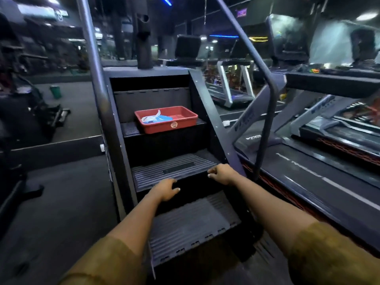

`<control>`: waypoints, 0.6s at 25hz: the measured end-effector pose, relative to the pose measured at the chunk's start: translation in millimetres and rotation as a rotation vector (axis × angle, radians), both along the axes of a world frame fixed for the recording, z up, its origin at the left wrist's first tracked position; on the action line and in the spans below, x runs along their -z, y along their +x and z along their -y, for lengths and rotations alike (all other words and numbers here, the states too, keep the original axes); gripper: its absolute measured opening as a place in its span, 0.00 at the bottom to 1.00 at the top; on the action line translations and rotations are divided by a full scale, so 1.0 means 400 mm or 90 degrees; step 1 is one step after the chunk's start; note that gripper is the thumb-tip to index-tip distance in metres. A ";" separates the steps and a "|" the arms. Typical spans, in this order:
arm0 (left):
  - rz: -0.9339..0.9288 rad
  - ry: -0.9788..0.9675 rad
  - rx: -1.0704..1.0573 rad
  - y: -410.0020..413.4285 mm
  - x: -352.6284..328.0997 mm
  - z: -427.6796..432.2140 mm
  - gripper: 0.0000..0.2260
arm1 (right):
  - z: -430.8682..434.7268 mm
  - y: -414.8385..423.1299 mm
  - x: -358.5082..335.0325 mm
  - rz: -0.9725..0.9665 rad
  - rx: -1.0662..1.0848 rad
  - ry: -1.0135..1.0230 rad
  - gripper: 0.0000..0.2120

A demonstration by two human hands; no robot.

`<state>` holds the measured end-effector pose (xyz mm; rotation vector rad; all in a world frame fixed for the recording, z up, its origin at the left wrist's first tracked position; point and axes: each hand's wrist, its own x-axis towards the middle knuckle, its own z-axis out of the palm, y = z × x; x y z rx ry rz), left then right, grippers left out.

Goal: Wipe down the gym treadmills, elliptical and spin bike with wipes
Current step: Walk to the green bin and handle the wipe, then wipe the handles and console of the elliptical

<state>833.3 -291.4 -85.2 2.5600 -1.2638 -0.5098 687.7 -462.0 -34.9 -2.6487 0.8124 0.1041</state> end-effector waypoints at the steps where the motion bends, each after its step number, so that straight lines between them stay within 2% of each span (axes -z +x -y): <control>1: -0.002 -0.001 -0.021 0.039 -0.004 0.029 0.23 | 0.047 0.052 -0.005 0.007 -0.009 -0.002 0.16; 7: 0.036 -0.072 -0.138 0.318 -0.053 0.220 0.23 | 0.280 0.385 -0.038 0.100 -0.069 0.033 0.15; 11: 0.107 -0.167 -0.172 0.531 -0.107 0.356 0.23 | 0.422 0.602 -0.084 0.174 -0.086 0.051 0.14; 15: 0.207 -0.208 -0.196 0.782 -0.172 0.480 0.23 | 0.544 0.835 -0.121 0.229 -0.090 0.078 0.14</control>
